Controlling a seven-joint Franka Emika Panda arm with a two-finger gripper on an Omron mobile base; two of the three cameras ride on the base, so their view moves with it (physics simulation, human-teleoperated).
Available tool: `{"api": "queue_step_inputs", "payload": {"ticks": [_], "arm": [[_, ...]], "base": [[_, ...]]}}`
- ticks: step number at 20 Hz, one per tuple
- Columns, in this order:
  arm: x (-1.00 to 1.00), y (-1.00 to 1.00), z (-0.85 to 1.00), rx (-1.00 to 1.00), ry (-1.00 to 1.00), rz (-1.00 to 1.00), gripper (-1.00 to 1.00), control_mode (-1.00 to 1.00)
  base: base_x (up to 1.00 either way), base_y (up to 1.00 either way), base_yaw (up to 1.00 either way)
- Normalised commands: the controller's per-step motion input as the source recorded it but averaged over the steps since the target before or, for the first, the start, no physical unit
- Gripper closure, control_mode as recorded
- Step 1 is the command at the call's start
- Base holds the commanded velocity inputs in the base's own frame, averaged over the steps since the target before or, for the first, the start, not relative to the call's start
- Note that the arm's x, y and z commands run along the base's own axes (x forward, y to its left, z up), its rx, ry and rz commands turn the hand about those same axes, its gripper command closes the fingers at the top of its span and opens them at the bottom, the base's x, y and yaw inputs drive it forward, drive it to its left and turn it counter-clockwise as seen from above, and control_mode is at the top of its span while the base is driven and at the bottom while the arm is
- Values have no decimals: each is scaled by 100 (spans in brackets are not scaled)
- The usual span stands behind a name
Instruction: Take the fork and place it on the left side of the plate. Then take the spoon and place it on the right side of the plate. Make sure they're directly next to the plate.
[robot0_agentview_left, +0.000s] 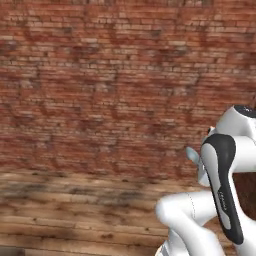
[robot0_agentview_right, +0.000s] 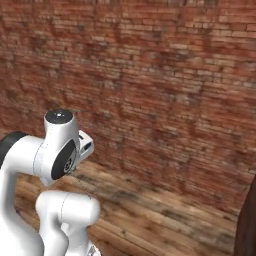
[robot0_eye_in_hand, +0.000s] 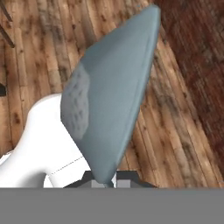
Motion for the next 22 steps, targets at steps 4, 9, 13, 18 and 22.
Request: {"api": "queue_step_inputs", "payload": {"ticks": [4, 9, 13, 18, 22], "arm": [[0, 0, 0, 0, 0, 0, 100, 100], [0, 0, 0, 0, 0, 0, 100, 100], [0, 0, 0, 0, 0, 0, 100, 100], [0, 0, 0, 0, 0, 0, 100, 100], [0, 0, 0, 0, 0, 0, 100, 100]], "base": [[77, 18, 67], [86, 20, 65], [96, 21, 61], [100, 10, 56], [100, 7, 48]]}}
